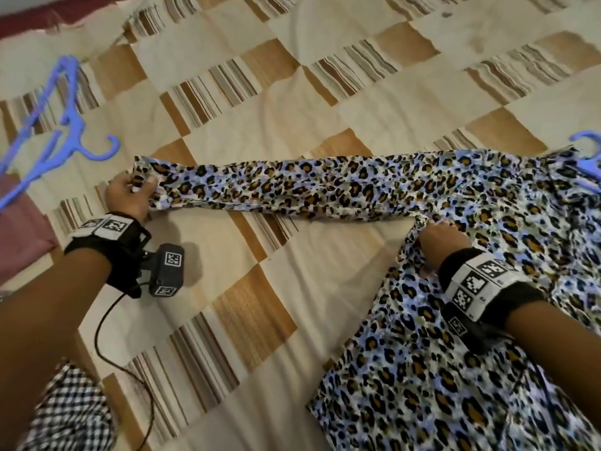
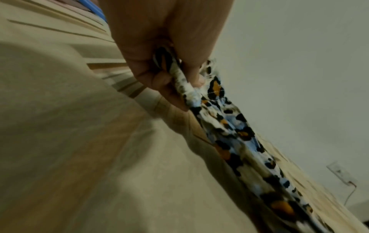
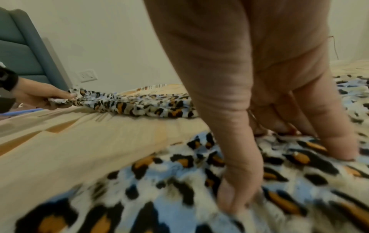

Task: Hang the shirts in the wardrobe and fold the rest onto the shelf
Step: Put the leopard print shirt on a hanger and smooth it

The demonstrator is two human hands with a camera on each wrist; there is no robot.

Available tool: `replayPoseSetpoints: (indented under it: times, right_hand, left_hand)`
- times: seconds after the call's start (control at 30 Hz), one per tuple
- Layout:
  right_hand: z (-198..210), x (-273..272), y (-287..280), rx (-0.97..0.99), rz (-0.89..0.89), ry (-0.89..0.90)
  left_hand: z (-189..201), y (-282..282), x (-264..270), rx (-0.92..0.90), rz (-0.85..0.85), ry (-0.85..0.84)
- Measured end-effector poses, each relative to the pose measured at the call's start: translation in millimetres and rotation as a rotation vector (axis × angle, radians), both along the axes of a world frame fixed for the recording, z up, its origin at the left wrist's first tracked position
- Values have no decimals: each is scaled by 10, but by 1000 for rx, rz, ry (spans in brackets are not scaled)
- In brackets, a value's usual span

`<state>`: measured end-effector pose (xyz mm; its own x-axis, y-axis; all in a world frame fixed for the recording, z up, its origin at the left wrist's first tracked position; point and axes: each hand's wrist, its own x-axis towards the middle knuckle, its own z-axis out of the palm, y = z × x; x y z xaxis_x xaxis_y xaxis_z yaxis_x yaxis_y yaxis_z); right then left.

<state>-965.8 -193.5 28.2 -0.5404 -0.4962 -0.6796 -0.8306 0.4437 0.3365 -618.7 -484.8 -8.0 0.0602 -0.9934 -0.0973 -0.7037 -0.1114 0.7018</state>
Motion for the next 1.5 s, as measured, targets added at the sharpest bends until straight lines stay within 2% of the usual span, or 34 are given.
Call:
replayPoseSetpoints:
  times: [0.1,0.17,0.2,0.3,0.33,0.37,0.43,0.53,0.67,0.8,0.87,0.93,0.97,1.0,1.03,1.07,1.13,1.17,1.23,1.3,1.37,1.43,1.5]
  right_hand:
    - [185,93,-87,-25,13,65]
    - [307,233,-251,-148,63,144]
    - [341,340,-388,-241,80,148]
    - [327,786,-945,-518,209,16]
    - [264,958,-1133,-569,299,-36]
    - [171,1127,-1338,-603,377,-82]
    - [-108,1413,-1585,-561,370,-238]
    - [-486,1478,-1570,-430,361,-351]
    - [-591,752,-1246,-484,372,-332]
    - [-526,-609,-487,-433,121,-162]
    - [-461,-1050,-150,-373,-6,-146]
    - [-481,-1223,-82,-328,-39,-141]
    - [-468,-1242,-85,-309,-62,-151]
    - [-428,-1234,-83,-329,-103,-172]
    - [-421,-1136,-253,-372,-135,-215]
    - [-350,-1055,-264,-443,-163,-253]
    - [-205,-780,-216,-655,-145,-287]
    - [-145,-613,-73,-737,-146,-288]
    - [-162,-230,267,-783,-142,-245]
    - [-321,64,605,-665,-173,-242]
    - [-505,186,820,-561,-143,-220]
    - [-650,140,964,-551,-63,-197]
    - [-695,-18,1146,-573,-60,-190]
  left_hand:
    - [91,-17,-4,-58,65,-137]
    - [185,86,-71,-178,-14,-246]
    - [212,165,-135,-226,-129,-275]
    - [202,463,-439,-282,-651,-354]
    - [108,511,-505,-258,-785,-415]
    - [2,518,-540,-172,-846,-481]
    - [-169,529,-536,44,-807,-592]
    - [-333,535,-513,117,-721,-652]
    - [-407,462,-507,136,-749,-669]
    - [-464,478,-589,75,-722,-725]
    - [-458,477,-533,-12,-706,-729]
    - [-585,309,-398,-45,-799,-831]
    - [-784,157,-311,9,-847,-901]
    - [-866,100,-338,-46,-897,-977]
    - [-792,16,-371,-150,-884,-1010]
    - [-567,127,-548,-94,-812,-1010]
    - [-179,562,-928,8,-673,-910]
    - [-31,838,-1121,-7,-658,-848]
    - [39,1415,-1470,-79,-835,-769]
    - [10,2069,-1811,-166,-1128,-684]
    - [-39,2647,-2144,-161,-1357,-620]
    - [-101,3007,-2331,-120,-1462,-701]
    - [-192,3068,-2309,-133,-1460,-800]
